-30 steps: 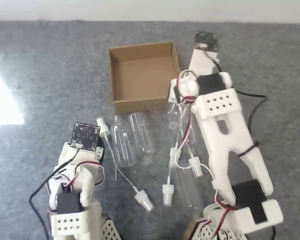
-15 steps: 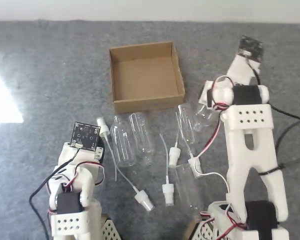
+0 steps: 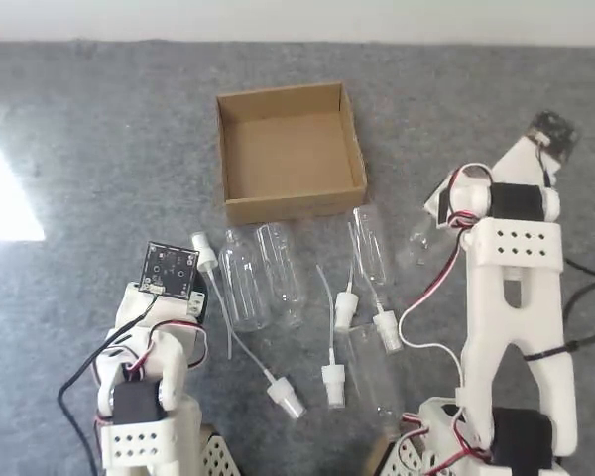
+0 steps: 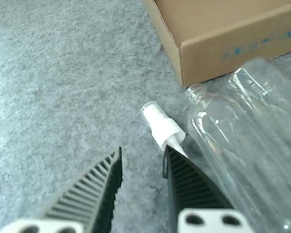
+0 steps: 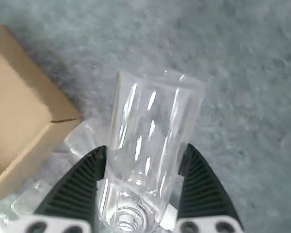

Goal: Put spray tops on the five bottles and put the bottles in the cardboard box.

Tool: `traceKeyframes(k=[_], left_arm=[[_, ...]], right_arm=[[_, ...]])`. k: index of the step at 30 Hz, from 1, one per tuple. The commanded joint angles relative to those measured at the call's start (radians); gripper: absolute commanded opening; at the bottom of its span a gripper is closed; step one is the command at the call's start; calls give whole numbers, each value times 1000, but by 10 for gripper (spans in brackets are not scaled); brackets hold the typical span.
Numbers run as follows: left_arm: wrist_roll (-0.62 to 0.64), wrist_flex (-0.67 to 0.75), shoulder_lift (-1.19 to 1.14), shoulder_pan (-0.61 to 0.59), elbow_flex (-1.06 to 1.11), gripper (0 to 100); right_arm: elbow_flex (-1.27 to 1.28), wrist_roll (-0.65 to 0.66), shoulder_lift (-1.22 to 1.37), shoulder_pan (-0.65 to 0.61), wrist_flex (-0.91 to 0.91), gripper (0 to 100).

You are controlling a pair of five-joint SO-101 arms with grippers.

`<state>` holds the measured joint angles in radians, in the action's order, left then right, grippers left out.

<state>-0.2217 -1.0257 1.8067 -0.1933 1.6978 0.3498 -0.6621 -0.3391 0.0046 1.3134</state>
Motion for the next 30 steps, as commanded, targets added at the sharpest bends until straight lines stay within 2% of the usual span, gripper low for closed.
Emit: traceKeyframes(k=[1, 5, 15, 18, 26, 30], left_arm=[[-8, 17, 9, -5, -12, 130], [-8, 17, 9, -5, -12, 127], [-8, -5, 12, -3, -12, 127], [-8, -5, 12, -3, -12, 127], [-8, -5, 12, -3, -12, 127], [-8, -5, 12, -3, -12, 127]], right_arm=[[14, -104, -42, 41, -16, 20], [77, -215, -42, 76, -71, 21], [327, -233, -51, 111, -312, 21], [367, -292, -51, 151, -367, 19], [407, -433, -44, 174, -375, 21], [428, -453, -42, 176, -375, 22]])
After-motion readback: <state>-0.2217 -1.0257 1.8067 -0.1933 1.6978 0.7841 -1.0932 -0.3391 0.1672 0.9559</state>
